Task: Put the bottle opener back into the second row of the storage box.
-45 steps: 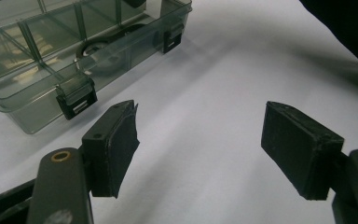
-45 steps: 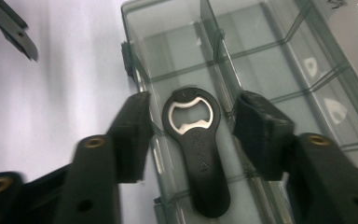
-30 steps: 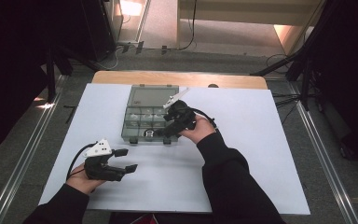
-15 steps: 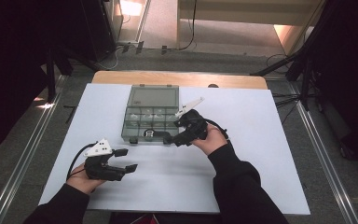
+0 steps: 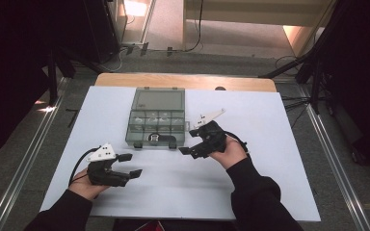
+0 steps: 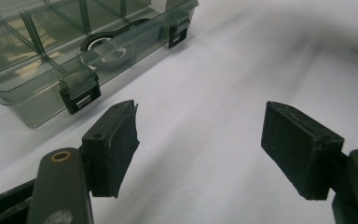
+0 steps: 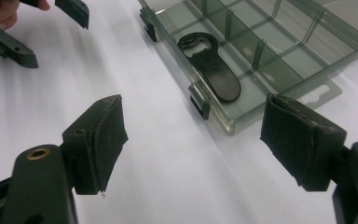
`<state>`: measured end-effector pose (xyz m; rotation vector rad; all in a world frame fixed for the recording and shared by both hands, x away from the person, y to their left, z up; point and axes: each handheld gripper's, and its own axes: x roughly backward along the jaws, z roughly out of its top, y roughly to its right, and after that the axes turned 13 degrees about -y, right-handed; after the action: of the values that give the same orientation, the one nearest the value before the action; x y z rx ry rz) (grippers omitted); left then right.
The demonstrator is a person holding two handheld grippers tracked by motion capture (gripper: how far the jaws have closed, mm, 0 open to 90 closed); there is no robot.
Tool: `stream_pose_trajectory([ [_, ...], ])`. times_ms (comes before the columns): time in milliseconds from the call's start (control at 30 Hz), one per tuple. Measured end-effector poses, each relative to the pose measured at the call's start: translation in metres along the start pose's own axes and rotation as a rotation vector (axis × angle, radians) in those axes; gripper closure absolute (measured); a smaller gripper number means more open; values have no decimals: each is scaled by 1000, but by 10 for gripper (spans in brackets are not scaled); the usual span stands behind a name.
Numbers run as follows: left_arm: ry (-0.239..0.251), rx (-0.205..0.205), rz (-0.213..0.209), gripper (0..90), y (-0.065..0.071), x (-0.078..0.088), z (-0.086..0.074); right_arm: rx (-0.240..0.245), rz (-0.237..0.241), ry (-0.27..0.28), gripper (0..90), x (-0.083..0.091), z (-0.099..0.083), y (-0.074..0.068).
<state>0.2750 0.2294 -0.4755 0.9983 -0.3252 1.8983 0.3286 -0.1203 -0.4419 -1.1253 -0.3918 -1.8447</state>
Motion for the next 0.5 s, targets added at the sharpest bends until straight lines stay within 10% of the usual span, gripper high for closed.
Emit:
stream_pose_trajectory([
  [500,2,-1,2,268,0,1,0,-32,-12,10,221,14,-33,-2],
])
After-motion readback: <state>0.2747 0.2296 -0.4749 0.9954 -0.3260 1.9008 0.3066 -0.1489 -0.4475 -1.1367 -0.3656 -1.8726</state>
